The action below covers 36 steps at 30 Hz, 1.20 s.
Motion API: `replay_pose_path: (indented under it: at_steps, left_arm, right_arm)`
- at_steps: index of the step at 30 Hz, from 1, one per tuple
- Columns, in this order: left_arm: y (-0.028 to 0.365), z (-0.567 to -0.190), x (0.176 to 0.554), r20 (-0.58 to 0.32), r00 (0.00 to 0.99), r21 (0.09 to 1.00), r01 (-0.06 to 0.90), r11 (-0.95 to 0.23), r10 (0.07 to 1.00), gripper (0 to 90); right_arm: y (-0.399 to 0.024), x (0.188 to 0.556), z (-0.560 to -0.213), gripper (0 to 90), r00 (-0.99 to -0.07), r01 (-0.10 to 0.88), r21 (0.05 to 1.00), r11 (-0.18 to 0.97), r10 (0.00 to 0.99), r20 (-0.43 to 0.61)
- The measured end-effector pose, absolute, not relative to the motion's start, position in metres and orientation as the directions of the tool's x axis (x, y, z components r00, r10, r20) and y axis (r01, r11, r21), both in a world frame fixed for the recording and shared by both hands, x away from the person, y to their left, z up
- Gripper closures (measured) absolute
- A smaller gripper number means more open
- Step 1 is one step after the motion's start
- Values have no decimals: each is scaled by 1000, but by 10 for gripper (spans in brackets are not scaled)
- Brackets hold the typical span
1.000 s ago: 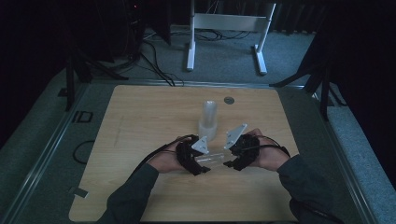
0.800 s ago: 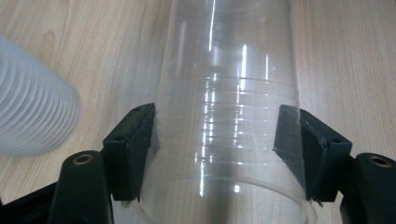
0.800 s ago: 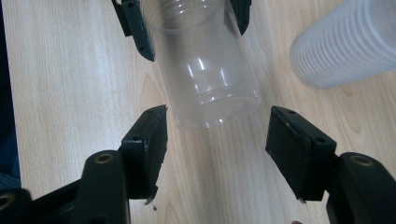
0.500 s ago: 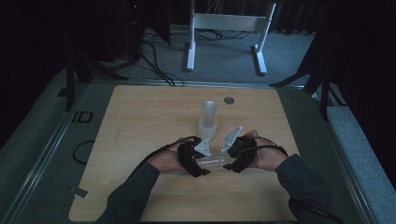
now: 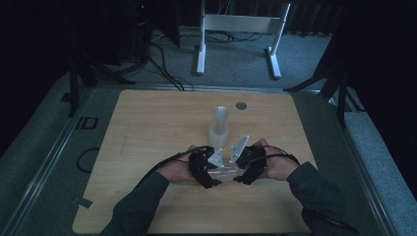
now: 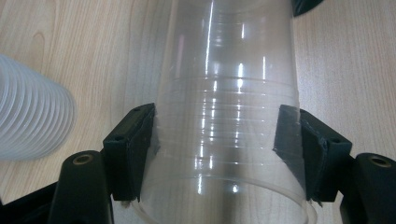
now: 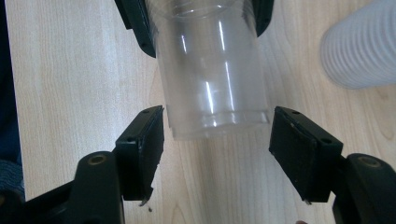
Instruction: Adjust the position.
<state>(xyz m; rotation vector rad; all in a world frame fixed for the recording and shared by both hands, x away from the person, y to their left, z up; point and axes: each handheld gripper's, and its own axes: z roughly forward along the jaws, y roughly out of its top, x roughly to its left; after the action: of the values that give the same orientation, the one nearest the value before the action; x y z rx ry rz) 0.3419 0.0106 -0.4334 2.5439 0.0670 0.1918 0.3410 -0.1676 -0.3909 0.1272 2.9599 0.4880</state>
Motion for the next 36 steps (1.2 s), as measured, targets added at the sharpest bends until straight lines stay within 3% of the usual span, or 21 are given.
replay_pose_path:
  at_steps: [22, 36]
  left_arm:
    - [9, -433, 338, 140, 987, 564, -12, -826, 82, 298]
    - [9, -429, 341, 128, 984, 604, 25, -797, 128, 174]
  right_arm:
    - [-161, 342, -403, 402, -990, 47, 308, 950, 85, -112]
    - [-166, 343, -402, 415, -989, 53, 336, 940, 96, -114]
